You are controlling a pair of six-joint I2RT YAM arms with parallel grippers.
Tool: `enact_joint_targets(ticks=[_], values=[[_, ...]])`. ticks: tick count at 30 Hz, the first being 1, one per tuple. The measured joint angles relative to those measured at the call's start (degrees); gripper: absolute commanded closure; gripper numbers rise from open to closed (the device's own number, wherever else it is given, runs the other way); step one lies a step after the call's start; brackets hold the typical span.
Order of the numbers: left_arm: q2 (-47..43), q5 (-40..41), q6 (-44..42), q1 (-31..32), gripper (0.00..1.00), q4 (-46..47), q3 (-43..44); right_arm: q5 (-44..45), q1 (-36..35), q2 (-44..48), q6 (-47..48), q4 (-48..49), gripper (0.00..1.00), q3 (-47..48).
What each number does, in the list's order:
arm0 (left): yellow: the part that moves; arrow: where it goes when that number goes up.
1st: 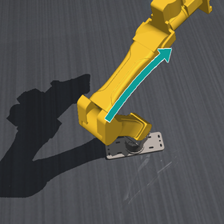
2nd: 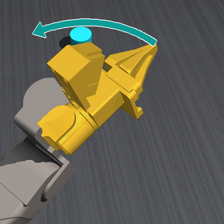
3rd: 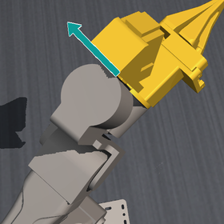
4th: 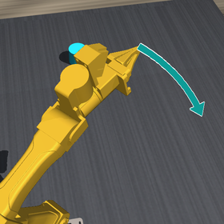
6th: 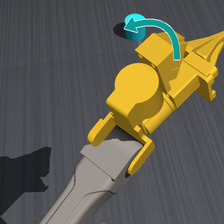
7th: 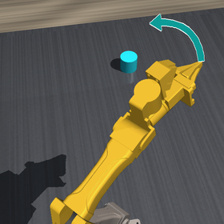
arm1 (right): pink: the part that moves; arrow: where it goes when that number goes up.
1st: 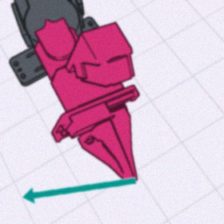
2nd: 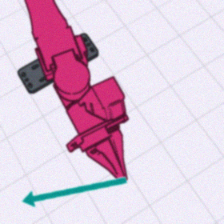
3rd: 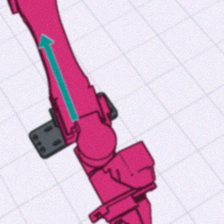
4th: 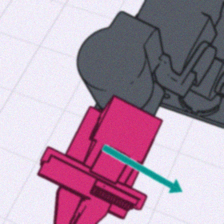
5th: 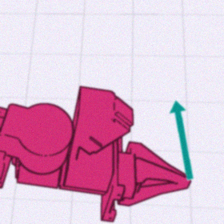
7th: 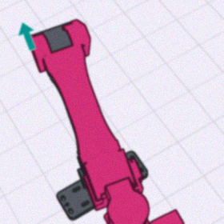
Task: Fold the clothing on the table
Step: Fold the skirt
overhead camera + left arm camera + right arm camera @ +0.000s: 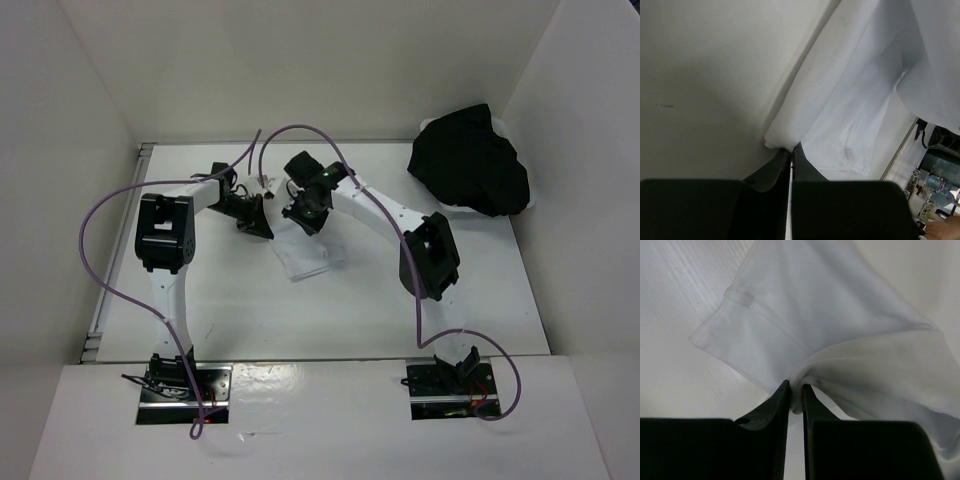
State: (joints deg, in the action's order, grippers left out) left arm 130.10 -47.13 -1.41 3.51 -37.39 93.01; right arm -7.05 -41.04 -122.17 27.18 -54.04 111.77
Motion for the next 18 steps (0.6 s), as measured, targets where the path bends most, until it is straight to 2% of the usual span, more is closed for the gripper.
enact_joint_targets(ticks=[7, 18], values=[[0.00, 0.22, 0.00, 0.00, 0.99, -0.33, 0.22, -1.64, -3.65, -2.21, 1.92, -3.50, 1.00, 4.13], [0.00, 0.46, -0.02, 0.00, 0.99, -0.66, 0.37, -2.19, -7.67, -5.81, 4.42, -5.84, 1.00, 4.61]])
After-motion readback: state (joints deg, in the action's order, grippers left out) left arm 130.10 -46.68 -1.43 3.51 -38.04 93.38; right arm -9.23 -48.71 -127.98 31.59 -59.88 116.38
